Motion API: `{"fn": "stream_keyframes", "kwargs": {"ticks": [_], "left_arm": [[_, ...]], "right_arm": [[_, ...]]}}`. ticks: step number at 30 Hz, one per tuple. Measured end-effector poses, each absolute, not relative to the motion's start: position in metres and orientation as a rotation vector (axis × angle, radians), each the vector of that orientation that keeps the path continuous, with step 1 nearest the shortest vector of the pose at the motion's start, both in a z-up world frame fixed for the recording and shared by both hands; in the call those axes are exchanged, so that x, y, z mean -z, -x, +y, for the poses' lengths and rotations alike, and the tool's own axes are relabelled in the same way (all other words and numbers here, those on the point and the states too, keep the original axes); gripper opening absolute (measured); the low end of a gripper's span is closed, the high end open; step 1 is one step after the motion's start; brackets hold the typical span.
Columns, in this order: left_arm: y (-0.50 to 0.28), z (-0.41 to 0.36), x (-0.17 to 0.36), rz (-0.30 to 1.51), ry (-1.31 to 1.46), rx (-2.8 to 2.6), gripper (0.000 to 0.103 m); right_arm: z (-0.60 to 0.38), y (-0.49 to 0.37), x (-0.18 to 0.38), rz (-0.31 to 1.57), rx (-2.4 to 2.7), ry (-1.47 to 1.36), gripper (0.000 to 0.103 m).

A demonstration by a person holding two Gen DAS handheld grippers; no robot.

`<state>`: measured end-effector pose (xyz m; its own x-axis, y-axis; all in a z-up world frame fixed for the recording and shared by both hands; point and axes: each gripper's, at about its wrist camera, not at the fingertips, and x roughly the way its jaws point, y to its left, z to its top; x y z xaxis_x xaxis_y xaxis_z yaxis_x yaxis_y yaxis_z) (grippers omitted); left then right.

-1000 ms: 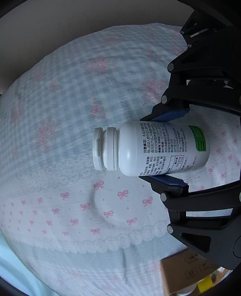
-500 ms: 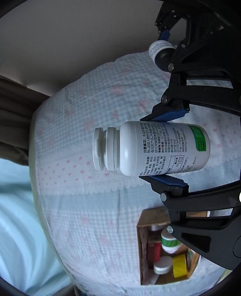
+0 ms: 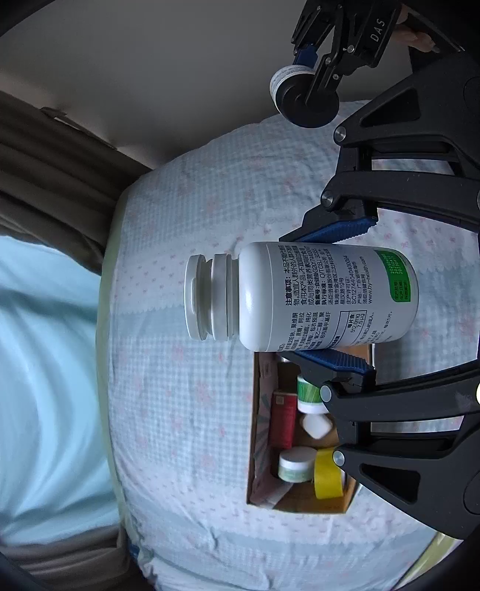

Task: Organize rigid objects
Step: 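Carry the pill bottle and black-capped jar over the cardboard box with both tools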

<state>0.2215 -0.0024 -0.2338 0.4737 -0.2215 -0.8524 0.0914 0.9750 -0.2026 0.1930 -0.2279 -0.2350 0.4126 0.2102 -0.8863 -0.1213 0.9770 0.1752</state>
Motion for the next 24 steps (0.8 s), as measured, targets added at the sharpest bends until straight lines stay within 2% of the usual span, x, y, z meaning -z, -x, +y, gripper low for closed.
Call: {"fn": "stream_keyframes", "kwargs": {"ticks": [14,24], "left_arm": [[-0.223,0.194,0.259,1.118,0.112,0.199,0.046],[-0.262,0.268,0.317,1.212,0.130,0.183,0.046]], "right_arm": [[-0.045,-0.198,0.235,1.137,-0.211,-0.187,0.045],[0.051,-0.229,0.278,1.248,-0.245,-0.135,0.045]]}}
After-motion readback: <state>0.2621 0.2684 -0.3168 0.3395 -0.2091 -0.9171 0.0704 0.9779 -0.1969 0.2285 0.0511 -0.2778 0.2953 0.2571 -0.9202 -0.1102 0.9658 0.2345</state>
